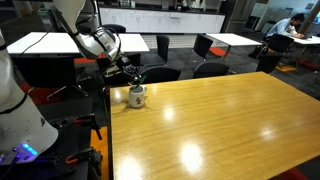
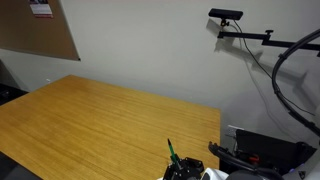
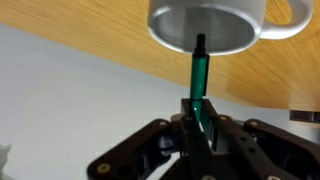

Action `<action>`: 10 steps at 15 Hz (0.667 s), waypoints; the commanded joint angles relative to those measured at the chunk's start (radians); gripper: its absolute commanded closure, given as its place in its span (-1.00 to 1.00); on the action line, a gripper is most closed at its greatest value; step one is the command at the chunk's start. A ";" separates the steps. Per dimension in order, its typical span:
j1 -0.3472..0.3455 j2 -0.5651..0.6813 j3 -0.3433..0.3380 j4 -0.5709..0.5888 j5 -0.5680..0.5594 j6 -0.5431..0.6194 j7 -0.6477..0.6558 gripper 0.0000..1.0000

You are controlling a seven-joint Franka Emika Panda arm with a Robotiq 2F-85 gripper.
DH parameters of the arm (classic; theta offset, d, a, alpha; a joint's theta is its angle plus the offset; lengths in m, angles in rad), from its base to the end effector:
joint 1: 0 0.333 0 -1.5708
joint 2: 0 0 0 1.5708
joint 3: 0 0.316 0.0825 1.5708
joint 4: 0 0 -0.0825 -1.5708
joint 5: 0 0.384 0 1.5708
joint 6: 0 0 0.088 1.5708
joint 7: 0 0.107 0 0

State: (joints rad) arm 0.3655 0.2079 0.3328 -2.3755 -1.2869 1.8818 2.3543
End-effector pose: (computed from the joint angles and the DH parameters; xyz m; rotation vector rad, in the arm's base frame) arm 0.3993 0.2458 0.2337 2.1319 -0.8449 1.1715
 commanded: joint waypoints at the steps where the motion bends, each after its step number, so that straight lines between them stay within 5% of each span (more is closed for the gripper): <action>1: -0.003 0.000 0.004 0.001 0.002 -0.002 -0.002 0.74; 2: -0.003 0.001 0.004 0.001 0.002 -0.002 -0.002 0.24; 3: -0.003 0.000 0.004 0.000 -0.002 -0.003 0.002 0.22; 10: -0.006 -0.003 0.004 0.001 -0.004 0.013 -0.010 -0.80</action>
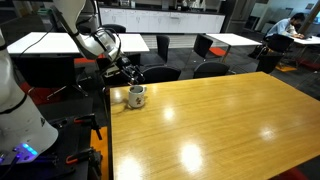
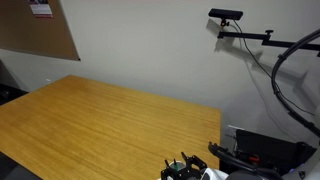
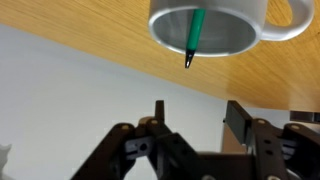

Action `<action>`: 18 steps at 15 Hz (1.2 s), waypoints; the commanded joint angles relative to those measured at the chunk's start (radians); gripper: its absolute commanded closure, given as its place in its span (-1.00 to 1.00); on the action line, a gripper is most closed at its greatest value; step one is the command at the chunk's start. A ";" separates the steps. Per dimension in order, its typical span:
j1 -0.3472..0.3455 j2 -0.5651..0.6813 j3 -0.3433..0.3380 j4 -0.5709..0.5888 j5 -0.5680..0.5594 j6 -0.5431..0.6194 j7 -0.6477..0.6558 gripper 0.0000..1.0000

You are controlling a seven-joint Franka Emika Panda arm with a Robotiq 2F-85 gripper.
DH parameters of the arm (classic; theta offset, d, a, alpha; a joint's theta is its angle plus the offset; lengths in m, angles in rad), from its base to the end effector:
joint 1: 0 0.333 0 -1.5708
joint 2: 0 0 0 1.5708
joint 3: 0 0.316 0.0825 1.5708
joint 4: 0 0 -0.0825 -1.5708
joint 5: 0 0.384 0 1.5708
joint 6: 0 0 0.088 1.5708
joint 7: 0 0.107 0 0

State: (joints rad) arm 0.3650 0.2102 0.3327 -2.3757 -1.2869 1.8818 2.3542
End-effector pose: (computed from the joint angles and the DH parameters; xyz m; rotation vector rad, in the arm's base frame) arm 0.3992 0.2454 0.2326 2.1317 -0.8436 1.1687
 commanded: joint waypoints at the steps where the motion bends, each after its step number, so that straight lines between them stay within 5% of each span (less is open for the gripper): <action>1: -0.006 -0.009 0.005 0.001 -0.002 0.016 -0.016 -0.96; 10: -0.048 -0.130 -0.012 -0.031 0.025 0.128 -0.142 -1.00; 18: -0.151 -0.252 -0.112 -0.064 0.017 0.477 -0.344 -1.00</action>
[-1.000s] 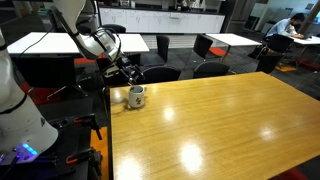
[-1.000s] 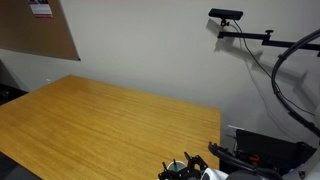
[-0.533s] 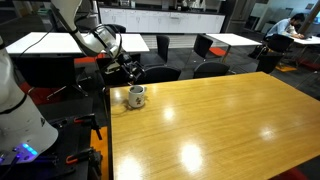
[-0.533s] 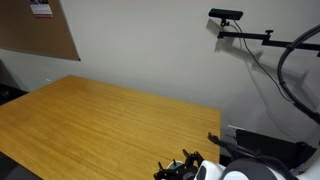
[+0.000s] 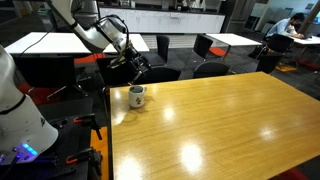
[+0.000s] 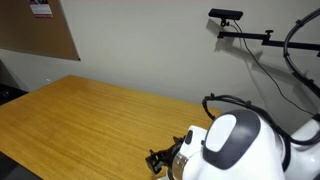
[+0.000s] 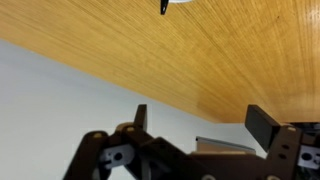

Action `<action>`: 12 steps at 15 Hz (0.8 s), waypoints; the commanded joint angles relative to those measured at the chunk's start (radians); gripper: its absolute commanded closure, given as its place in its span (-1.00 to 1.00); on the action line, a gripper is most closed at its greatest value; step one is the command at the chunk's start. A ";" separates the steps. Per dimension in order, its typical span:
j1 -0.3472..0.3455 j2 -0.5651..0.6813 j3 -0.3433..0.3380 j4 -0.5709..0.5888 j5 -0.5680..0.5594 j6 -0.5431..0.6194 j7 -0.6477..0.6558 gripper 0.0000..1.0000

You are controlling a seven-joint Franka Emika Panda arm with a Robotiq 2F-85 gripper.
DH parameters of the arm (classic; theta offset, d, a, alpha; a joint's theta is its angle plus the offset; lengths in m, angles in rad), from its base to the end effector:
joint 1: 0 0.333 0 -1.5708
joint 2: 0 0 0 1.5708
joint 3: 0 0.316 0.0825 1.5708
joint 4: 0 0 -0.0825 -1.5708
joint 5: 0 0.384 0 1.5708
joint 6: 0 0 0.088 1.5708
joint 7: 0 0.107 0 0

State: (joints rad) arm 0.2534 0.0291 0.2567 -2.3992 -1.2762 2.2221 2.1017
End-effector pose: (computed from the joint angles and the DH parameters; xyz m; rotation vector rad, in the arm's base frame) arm 0.4394 0.2112 0.3023 2.3925 -0.8048 1.1098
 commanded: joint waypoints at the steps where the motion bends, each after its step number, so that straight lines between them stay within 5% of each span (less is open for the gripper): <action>1: -0.054 -0.082 -0.054 -0.044 0.006 0.191 -0.124 -1.00; 7: -0.126 -0.128 -0.148 -0.063 0.104 0.468 -0.422 -1.00; 12: -0.148 -0.123 -0.199 -0.123 0.395 0.665 -0.831 -1.00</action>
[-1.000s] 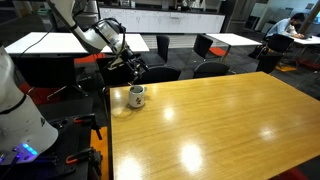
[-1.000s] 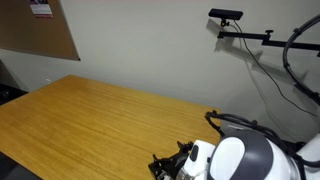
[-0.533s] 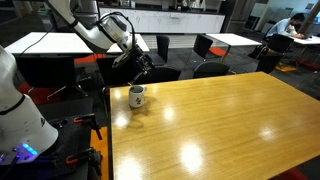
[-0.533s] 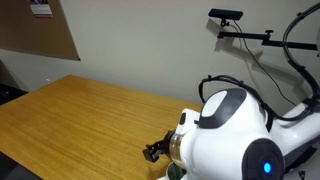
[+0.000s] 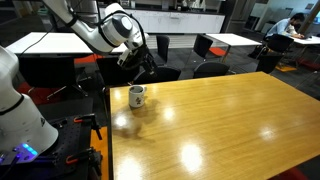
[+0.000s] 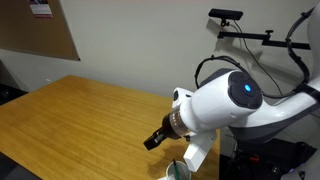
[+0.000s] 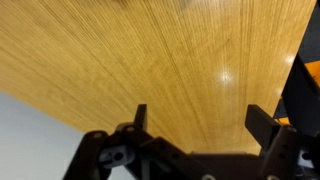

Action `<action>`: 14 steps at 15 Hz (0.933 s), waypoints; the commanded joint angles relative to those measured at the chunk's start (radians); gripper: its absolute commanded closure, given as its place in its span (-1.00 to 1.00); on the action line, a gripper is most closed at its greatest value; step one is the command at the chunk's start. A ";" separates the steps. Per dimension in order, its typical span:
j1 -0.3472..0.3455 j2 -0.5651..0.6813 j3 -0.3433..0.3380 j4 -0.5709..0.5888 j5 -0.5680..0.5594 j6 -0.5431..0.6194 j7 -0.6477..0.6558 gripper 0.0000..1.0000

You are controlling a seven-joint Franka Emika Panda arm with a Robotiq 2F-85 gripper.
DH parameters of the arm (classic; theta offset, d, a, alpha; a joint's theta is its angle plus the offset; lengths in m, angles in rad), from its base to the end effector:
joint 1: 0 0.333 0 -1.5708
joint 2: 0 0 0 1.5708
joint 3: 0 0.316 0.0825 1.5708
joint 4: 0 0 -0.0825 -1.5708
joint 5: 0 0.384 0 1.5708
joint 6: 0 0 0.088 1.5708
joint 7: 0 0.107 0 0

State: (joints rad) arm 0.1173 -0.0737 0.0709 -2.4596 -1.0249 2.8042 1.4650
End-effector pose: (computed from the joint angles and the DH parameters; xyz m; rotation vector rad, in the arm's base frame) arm 0.4734 0.1316 0.3533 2.8586 -0.5232 0.9514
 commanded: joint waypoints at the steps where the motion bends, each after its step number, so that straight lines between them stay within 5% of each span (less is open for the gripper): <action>1: -0.010 -0.017 -0.012 -0.078 0.220 0.085 -0.278 -1.00; 5: 0.002 -0.038 0.003 -0.142 0.538 0.061 -0.616 -1.00; 10: 0.185 -0.174 -0.154 -0.165 0.932 -0.051 -1.033 -1.00; 14: 0.082 -0.296 -0.117 -0.097 1.120 -0.330 -1.285 -1.00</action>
State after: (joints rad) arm 0.2557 -0.2612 -0.0608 -2.5797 0.0180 2.6548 0.3044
